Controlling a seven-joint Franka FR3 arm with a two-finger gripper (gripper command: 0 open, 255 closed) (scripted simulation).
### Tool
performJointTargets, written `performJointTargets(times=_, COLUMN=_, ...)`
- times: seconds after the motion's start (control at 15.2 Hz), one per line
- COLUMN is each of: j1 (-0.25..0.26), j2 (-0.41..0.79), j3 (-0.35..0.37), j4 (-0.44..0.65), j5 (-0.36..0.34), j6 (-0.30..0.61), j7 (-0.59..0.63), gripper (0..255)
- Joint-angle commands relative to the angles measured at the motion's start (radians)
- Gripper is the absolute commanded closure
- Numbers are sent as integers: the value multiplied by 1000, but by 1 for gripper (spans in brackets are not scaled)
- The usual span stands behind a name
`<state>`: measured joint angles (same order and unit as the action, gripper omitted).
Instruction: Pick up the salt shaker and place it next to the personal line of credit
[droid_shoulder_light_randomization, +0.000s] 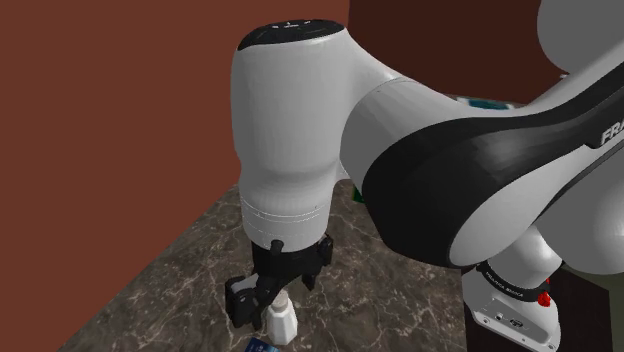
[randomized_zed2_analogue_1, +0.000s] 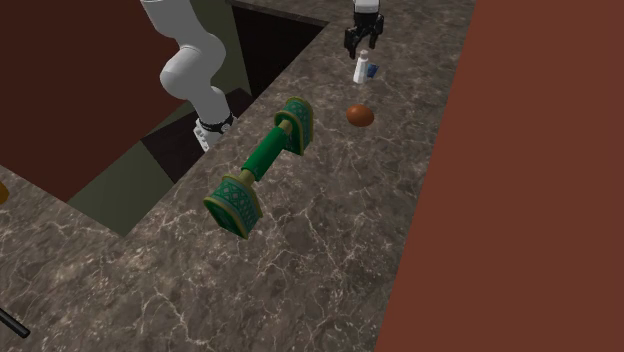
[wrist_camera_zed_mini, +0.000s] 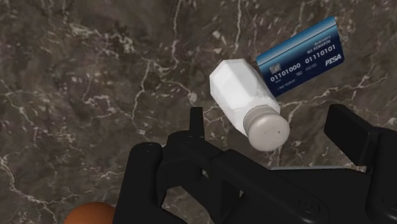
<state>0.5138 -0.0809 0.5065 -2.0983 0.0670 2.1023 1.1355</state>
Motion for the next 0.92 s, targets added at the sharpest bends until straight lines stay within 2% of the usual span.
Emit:
performJointTargets(times=0.0, j1=0, j2=0, j3=0, j4=0, j5=0, j6=0, j7=0, gripper=0)
performJointTargets(times=0.07, j1=0, j2=0, j3=0, j4=0, j5=0, j6=0, j7=0, gripper=0)
performJointTargets(times=0.33, j1=-3, j2=-45, j3=-11, j4=85, j5=19, j6=-125, j7=-15, gripper=0)
performJointTargets(times=0.86, j1=-3, j2=-45, j3=-11, j4=85, j5=19, j6=-125, j7=-15, gripper=0)
